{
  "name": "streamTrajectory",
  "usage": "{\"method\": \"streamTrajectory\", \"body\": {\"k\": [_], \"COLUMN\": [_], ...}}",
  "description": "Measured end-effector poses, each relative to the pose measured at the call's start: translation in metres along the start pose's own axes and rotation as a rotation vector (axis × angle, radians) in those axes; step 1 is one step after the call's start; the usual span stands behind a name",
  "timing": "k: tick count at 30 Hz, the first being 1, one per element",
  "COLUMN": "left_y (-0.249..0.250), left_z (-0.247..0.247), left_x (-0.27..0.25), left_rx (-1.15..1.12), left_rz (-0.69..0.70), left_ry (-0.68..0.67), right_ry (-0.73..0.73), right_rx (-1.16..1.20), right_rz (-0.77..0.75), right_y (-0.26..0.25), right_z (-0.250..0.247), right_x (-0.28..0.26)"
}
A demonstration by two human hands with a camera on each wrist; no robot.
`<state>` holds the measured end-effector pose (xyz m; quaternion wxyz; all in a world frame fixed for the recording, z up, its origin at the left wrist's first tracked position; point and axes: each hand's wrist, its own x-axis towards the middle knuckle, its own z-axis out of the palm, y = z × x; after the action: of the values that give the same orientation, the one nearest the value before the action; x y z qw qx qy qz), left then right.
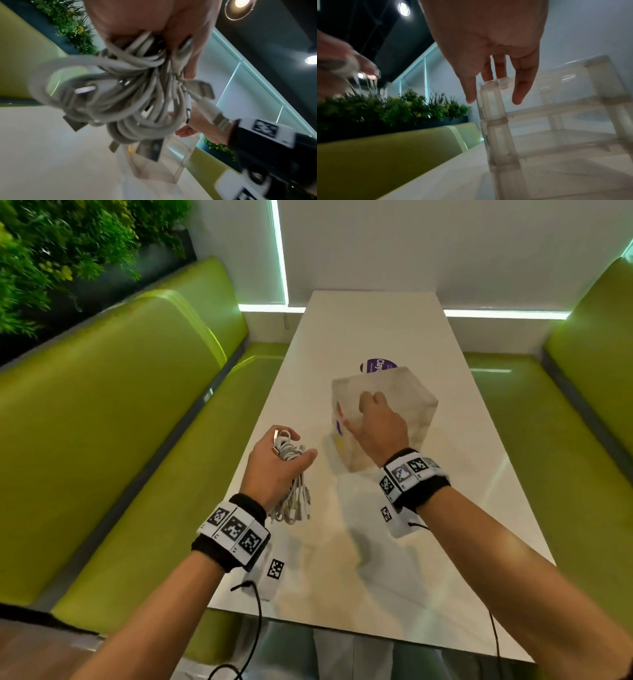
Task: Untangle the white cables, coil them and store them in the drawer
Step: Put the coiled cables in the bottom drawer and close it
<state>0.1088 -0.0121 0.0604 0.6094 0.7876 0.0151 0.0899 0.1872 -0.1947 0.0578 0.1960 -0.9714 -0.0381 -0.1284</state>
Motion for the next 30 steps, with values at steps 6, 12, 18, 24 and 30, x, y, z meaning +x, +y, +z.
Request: {"method": "streamTrajectory", "body": {"k": [6, 12, 18, 24, 30], "left_y": [0.018, 0.017, 0.010, 0.005, 0.001], "left_z": [0.011, 0.017, 0.016, 0.019, 0.020], "left_x": [-0.015, -0.040, -0.049, -0.050, -0.050], "left_rx": [0.128, 0.317, 0.291, 0.218, 0.189], "left_rz": [0.057, 0.074, 0.071, 0.035, 0.012], "left_ry": [-0.231, -0.596, -0.618, -0.582, -0.576], "right_ry": [-0.213, -0.356, -0.116, -0.595, -0.645], "right_rx": [0.251, 0.500, 0.311, 0.037, -0.075], "right_rz": [-0.059, -0.005, -0.105, -0.079, -0.015], "right_y": [0.037, 0.069, 0.071, 0.036, 0.031], "right_z": [-0.047, -0.077, -0.076, -0.022, 0.018], "right_x": [-0.065, -0.113, -0.141, -0.184, -0.173]}}
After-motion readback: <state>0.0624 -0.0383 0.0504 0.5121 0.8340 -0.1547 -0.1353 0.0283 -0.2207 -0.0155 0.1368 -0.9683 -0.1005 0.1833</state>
